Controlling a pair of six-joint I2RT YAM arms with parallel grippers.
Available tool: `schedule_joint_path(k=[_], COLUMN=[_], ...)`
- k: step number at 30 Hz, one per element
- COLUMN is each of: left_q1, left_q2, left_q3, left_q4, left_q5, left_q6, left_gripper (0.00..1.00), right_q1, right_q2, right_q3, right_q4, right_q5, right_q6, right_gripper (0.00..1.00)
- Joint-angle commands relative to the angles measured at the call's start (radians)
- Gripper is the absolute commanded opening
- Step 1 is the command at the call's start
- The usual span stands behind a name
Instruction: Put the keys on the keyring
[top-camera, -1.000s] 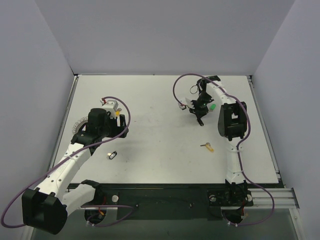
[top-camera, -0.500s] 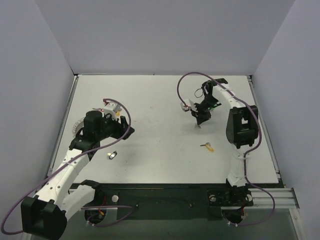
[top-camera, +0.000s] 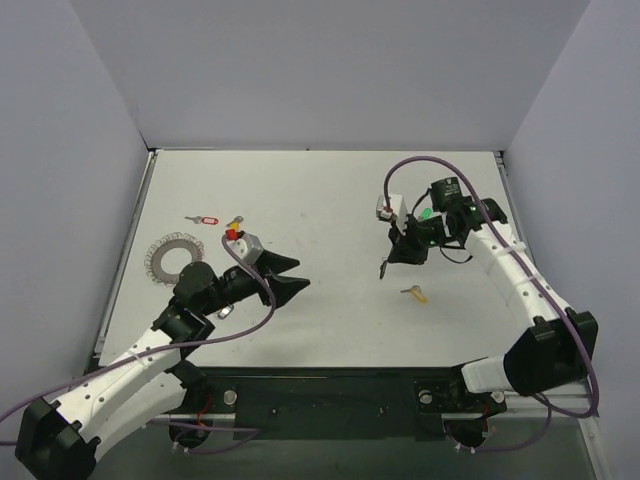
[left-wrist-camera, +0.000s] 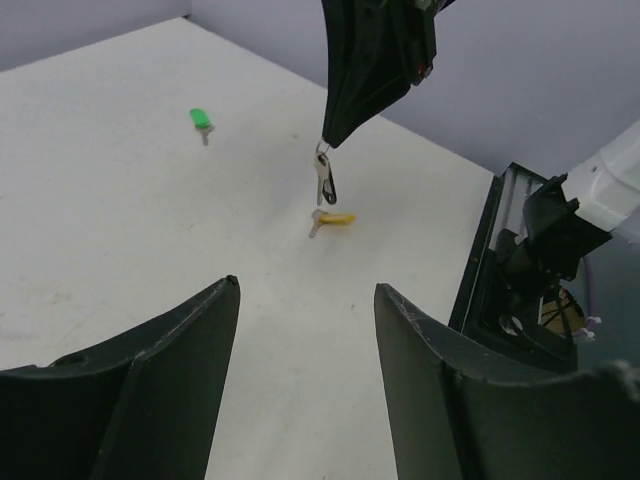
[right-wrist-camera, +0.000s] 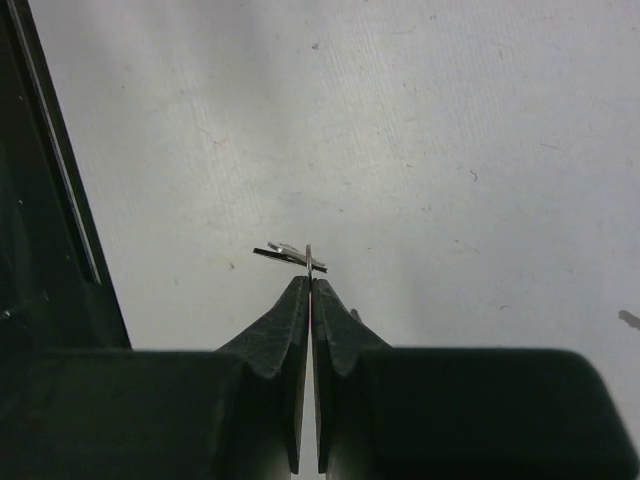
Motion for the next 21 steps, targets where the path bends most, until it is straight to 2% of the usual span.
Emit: schedule_joint_path(k=[1, 4, 8, 14, 21], left_q1=[-0.186, -0.358, -0.47, -0.501, -0.507], left_q2=[0.066, 0.182, 0.36, 0.566, 0.626], left_q3=[0.002, 0.017, 0.07, 0.128, 0.148], left_q4=[0.201, 0.295, 0.414, 0.527, 0.596], left_q5=[-0.173, -0.297, -0.365, -0.448, -0.346], left_q6=[0.057, 0.143, 0.194, 0.231, 0.27], left_gripper=[0.66, 0.66, 0.61, 0.49, 0.38], right_q1=[-0.001, -0.026, -0.055, -0.082, -0.075], right_q2=[-0.159, -0.233, -0.287, -0.33, -0.336], right_q3=[-0.111, -0.167, -0.24, -0.312, -0.328], right_q4=[0.137, 0.142, 0.146, 0.113, 0.019], right_q5=[-0.115, -0.178, -0.239, -0.308, -0.38], right_q6=[0.243, 0.265, 0.223, 0.105, -0.079], right_gripper=[0.0, 0.0, 0.0, 0.0, 0.0])
